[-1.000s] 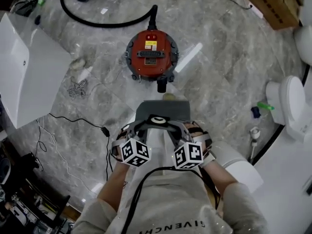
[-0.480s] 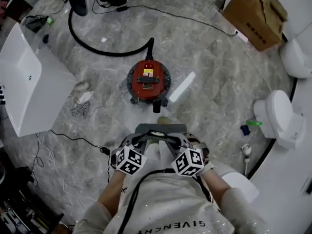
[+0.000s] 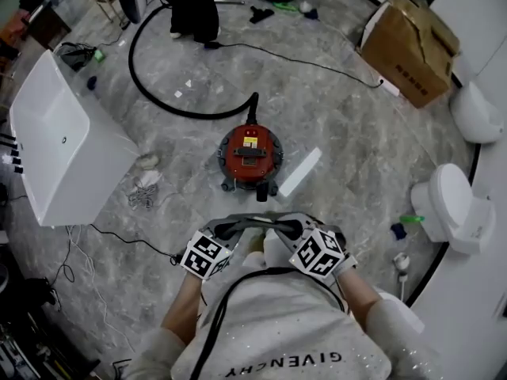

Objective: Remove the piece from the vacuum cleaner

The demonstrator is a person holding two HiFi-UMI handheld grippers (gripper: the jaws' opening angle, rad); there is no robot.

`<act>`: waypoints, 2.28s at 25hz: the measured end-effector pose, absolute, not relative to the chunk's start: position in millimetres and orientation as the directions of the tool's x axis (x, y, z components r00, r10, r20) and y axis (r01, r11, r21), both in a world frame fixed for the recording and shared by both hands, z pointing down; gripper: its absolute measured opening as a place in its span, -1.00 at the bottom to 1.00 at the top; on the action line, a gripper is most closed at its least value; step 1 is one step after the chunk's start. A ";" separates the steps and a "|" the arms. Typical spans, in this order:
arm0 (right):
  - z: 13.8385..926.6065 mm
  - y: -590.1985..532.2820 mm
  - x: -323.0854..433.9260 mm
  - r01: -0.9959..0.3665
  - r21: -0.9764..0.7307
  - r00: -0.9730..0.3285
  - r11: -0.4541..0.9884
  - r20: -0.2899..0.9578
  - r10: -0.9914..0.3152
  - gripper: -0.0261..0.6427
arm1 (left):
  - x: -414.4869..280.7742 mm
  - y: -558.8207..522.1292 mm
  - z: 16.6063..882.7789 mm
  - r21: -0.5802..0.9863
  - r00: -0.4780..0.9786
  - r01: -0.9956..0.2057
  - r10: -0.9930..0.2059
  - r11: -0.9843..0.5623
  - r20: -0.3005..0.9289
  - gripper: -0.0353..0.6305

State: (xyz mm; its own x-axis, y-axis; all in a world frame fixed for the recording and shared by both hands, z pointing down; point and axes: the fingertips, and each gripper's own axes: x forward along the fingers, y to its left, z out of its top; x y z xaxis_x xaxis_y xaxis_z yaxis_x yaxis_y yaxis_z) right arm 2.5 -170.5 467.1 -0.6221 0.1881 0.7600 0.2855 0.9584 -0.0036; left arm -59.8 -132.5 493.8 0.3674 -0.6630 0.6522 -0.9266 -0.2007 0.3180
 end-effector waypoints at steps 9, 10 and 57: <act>435.4 -168.1 -13.0 0.279 -0.048 -0.646 0.959 0.729 0.225 -0.81 | -73.0 -129.5 459.9 0.321 0.409 -0.910 -0.690 -0.262 0.597 -0.79; 433.1 -166.9 -14.9 0.283 -0.045 -0.648 0.958 0.727 0.225 -0.81 | -75.3 -128.5 457.7 0.326 0.405 -0.911 -0.698 -0.253 0.590 -0.79; 453.5 -125.2 -0.5 0.284 -0.069 -0.593 0.956 0.771 0.232 -0.81 | -58.8 -87.0 482.6 0.483 0.484 -0.850 -0.675 -0.211 0.557 -0.79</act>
State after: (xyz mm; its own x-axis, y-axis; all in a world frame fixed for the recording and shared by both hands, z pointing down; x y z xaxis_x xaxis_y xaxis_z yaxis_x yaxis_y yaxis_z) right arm -0.5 -125.2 453.5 -0.5932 0.2317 0.7710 0.2843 0.9563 -0.0686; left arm -58.8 -87.0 482.6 0.4841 -0.6749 0.5569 -0.8497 -0.2107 0.4834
